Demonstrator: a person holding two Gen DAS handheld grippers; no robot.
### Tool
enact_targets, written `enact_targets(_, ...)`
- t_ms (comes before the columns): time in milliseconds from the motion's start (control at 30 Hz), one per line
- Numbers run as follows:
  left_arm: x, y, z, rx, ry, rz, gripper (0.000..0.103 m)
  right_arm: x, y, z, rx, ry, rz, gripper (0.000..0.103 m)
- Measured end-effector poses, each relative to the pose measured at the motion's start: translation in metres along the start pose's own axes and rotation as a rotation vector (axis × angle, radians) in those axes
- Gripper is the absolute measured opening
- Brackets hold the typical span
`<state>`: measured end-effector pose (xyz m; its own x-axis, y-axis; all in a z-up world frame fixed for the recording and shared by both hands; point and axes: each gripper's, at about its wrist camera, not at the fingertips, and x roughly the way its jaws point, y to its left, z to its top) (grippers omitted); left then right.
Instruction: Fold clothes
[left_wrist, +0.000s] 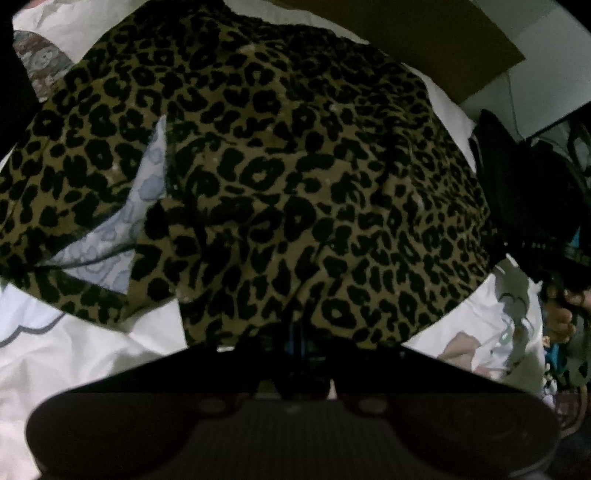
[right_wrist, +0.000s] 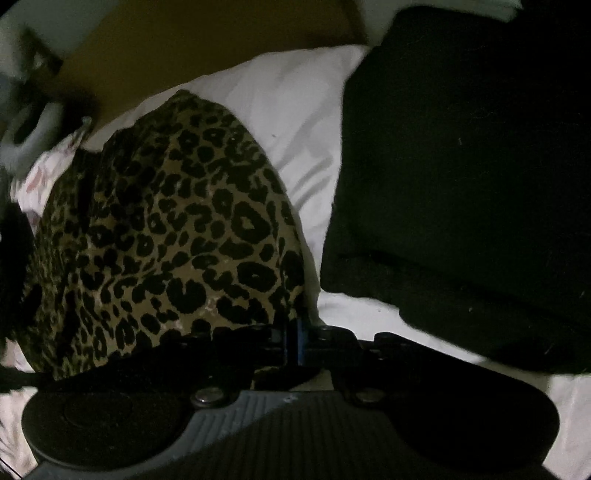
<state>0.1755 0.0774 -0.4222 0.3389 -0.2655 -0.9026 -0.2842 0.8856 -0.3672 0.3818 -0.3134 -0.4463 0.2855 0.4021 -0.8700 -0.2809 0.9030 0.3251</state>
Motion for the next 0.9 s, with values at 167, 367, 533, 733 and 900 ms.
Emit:
enact_targets(167, -0.004, -0.008, -0.006, 0.025, 0.022, -0.057, 0.003, -0.021, 0.008, 0.010, -0.048, -0.033, -0.056, 0.002)
enact_targets(367, -0.008, -0.027, -0.013, 0.063, 0.029, -0.126, 0.003, -0.053, 0.010, 0.023, -0.099, -0.073, -0.109, 0.002)
enact_targets(533, -0.011, -0.039, -0.011, 0.072, 0.006, -0.181, 0.003, -0.074, 0.013, 0.037, -0.113, -0.106, -0.132, 0.002)
enact_targets(733, -0.008, -0.040, -0.008, 0.070, 0.003, -0.222, 0.003, -0.093, 0.026, 0.052, -0.158, -0.130, -0.168, 0.002)
enact_targets(900, 0.005, -0.034, -0.011, 0.068, 0.023, -0.229, 0.003, -0.084, 0.023, 0.045, -0.146, -0.113, -0.207, 0.002)
